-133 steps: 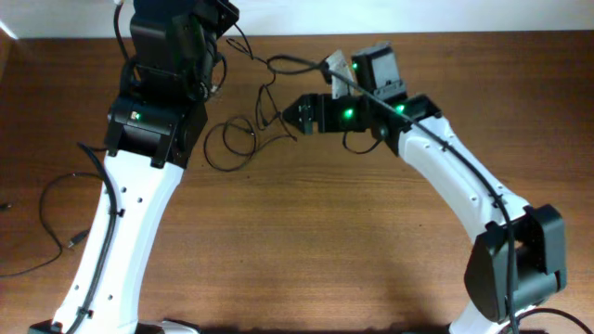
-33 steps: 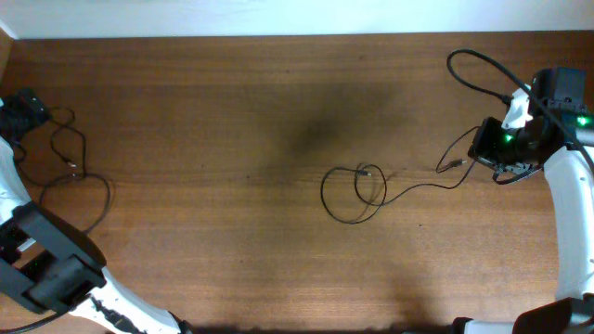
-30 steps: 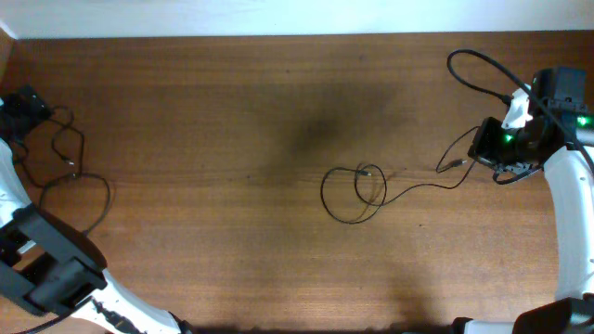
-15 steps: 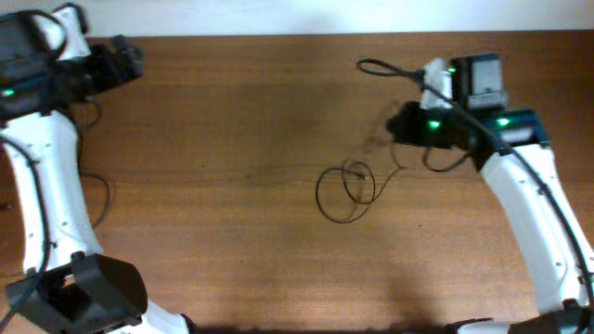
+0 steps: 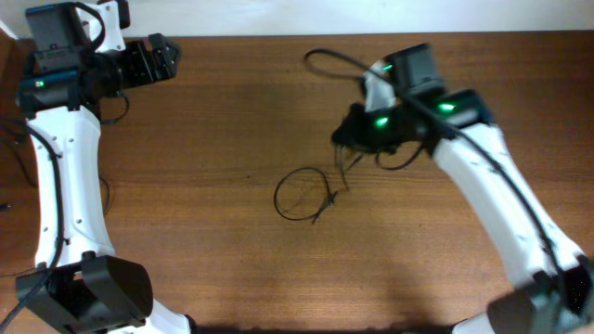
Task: Untangle cables
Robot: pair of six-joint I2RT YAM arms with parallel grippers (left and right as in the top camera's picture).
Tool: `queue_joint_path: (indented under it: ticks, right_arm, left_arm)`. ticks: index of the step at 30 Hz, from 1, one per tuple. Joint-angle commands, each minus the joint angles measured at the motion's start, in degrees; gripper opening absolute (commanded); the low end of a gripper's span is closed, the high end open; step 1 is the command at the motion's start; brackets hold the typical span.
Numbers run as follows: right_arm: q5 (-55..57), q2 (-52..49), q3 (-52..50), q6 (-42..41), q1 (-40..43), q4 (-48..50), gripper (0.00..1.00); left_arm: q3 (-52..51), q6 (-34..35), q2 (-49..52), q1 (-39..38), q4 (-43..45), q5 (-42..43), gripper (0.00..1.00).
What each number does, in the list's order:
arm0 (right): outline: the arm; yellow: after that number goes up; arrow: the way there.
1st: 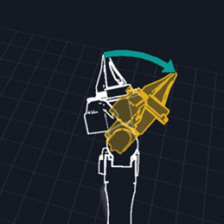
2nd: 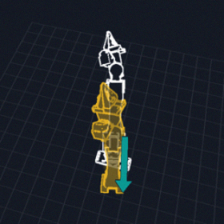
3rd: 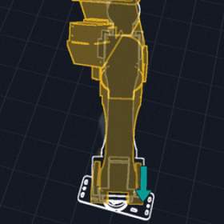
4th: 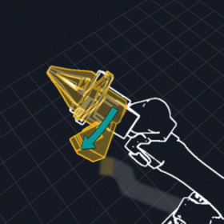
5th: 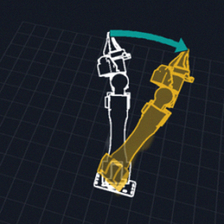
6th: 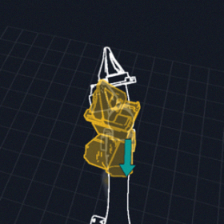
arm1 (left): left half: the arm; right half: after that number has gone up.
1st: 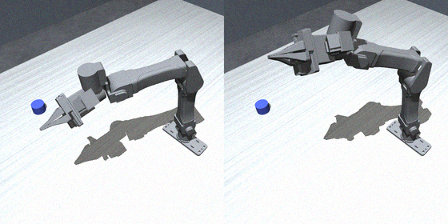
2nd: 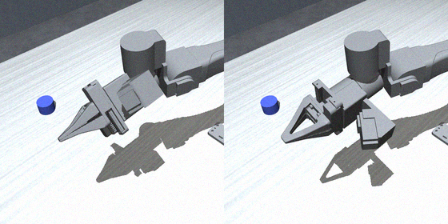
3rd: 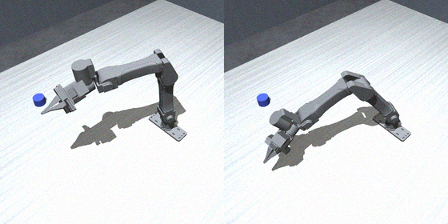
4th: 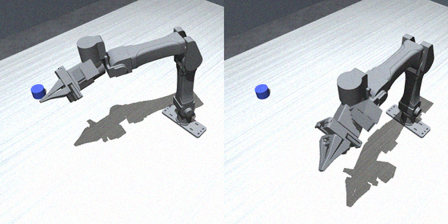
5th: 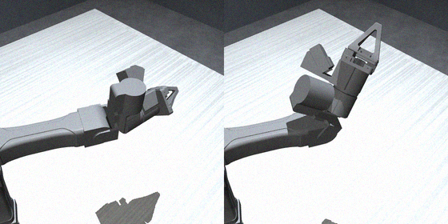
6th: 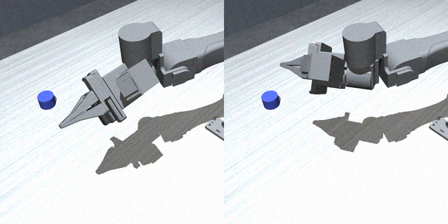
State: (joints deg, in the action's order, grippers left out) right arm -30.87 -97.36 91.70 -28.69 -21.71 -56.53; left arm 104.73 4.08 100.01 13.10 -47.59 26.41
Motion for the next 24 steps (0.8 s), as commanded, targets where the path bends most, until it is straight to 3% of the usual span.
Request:
queue_joint_path:
  ticks: [1,4,7,9,11,15,19,24]
  right_arm:
    - [0.6,-6.0,-0.5,0.9,-7.0,-1.5,0.24]
    - [2.0,-9.1,-0.5,1.0,-11.4,-3.8,0.78]
    - [1.6,-8.7,0.3,1.0,-10.7,-4.1,0.88]
    - [-6.5,-8.2,2.9,4.9,-7.9,-4.2,0.98]
    - [-6.2,-8.2,4.8,5.7,-5.9,-5.0,0.99]
    - [18.2,-8.4,4.8,8.4,-7.5,-10.5,0.99]
    - [19.5,-7.6,6.1,8.8,-3.5,-12.7,0.99]
    - [19.3,-7.5,11.9,9.6,9.9,-17.5,0.99]
  left_arm:
    - [0.1,-1.5,0.2,-1.0,0.2,0.6,0.98]
    - [0.1,-2.8,0.2,-1.0,0.2,0.6,0.98]
    - [0.1,-2.8,0.2,-1.0,0.5,0.6,0.98]
    - [0.1,-2.8,0.2,-1.0,0.4,0.6,0.98]
    - [0.1,-2.8,0.2,-1.0,0.4,0.6,0.98]
    - [0.1,-2.8,0.2,-1.0,0.3,0.6,0.98]
    - [0.1,-4.6,0.2,-2.2,-2.3,1.0,0.89]
    - [-0.8,-12.0,0.2,-10.7,-13.9,0.6,0.84]
